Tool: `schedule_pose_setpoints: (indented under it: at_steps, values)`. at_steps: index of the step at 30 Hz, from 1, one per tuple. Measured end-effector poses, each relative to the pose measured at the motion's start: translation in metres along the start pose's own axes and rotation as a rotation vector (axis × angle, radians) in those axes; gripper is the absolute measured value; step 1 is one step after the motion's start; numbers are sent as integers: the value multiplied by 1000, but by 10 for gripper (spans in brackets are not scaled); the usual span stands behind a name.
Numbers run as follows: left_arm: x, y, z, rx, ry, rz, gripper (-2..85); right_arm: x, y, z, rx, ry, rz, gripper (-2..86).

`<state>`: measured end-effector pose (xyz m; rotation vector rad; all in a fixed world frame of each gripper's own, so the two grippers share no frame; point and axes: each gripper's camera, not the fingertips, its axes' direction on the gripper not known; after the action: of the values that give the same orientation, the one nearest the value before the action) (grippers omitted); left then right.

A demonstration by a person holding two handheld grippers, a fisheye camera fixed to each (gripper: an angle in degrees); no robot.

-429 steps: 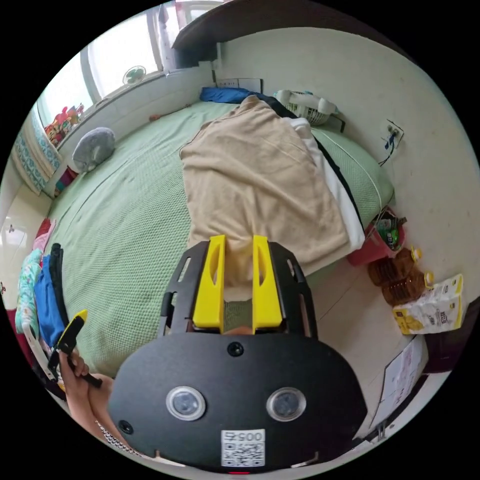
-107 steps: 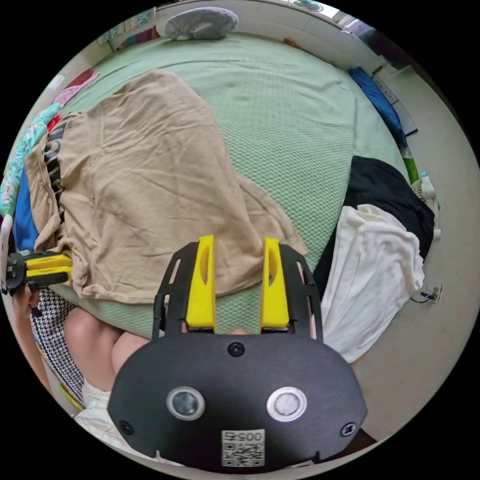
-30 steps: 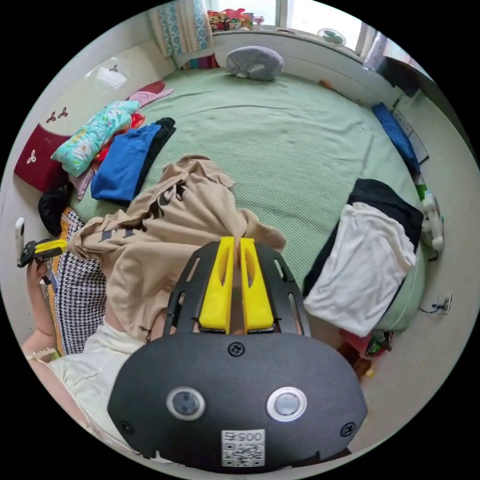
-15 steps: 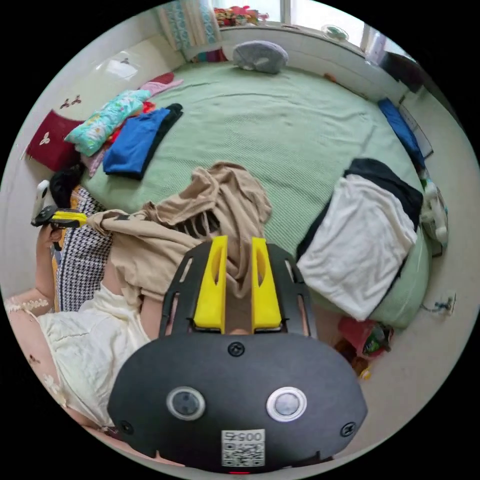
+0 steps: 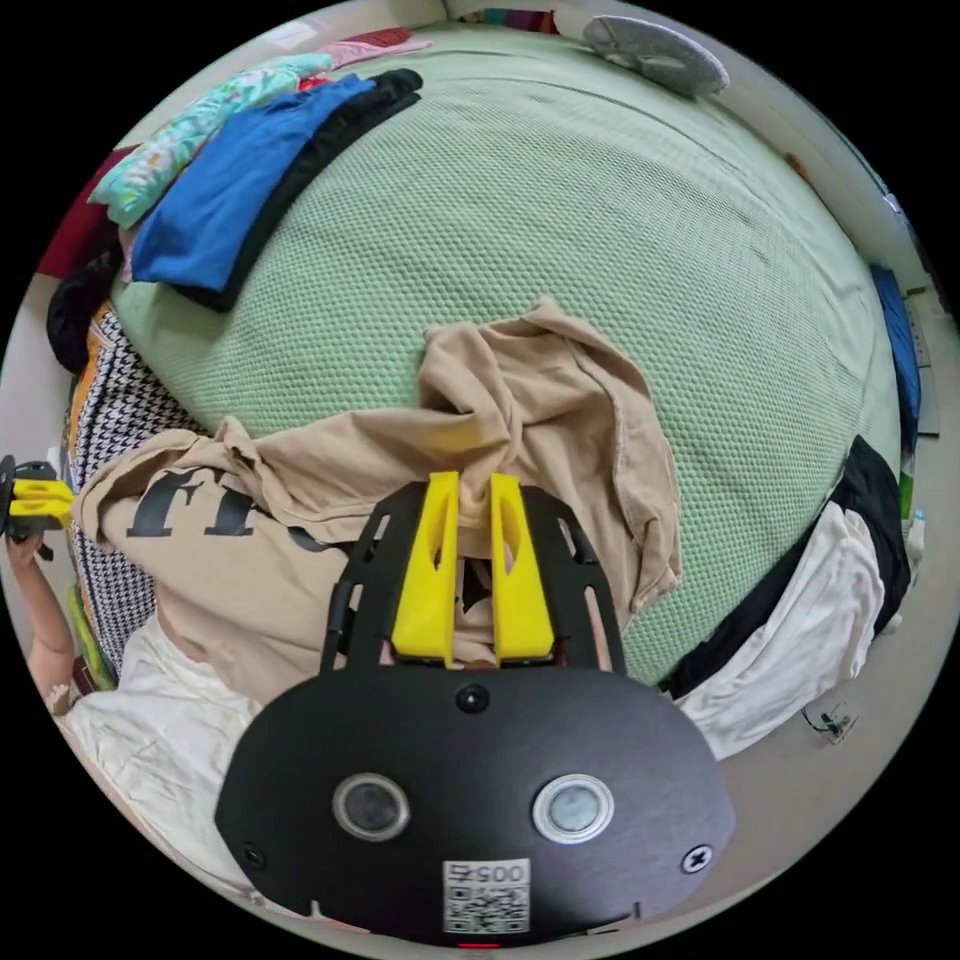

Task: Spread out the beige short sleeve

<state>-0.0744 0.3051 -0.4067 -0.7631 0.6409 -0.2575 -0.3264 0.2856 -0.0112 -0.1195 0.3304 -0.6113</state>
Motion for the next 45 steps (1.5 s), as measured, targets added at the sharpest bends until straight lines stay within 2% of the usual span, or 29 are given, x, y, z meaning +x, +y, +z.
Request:
schedule_pose_setpoints:
  at_steps: [4,9,14,18,20,23,29,32,35,45]
  values:
    - [-3,-20,-6,24,-23,8,2,27,11,-52,131,-138,79,-8]
    - [-1,-75,-30,32,-142,55,0,65,-3,-132,265,-14,194,-10]
    - [-13,-198,-74,38,-288,36,0,119,-53,-230,458,112,423,-13]
    - [-30,-282,-94,172,-395,-88,1,153,-85,-264,577,75,555,-9]
    - [-44,-314,-85,188,-421,-207,3,165,-92,-255,613,-84,568,-3]
    - [-50,-323,-44,120,-311,-186,9,156,-90,-208,563,-205,462,17]
    - [-19,-266,53,-40,-249,-16,29,118,-9,-76,245,-30,297,59]
    - [-1,-228,87,-94,-185,19,45,108,56,-40,191,-27,264,92]
    - [11,-203,108,-120,-254,11,53,99,107,-24,149,62,248,112]
    - [19,-201,152,-159,-256,-84,77,54,155,28,78,38,294,131]
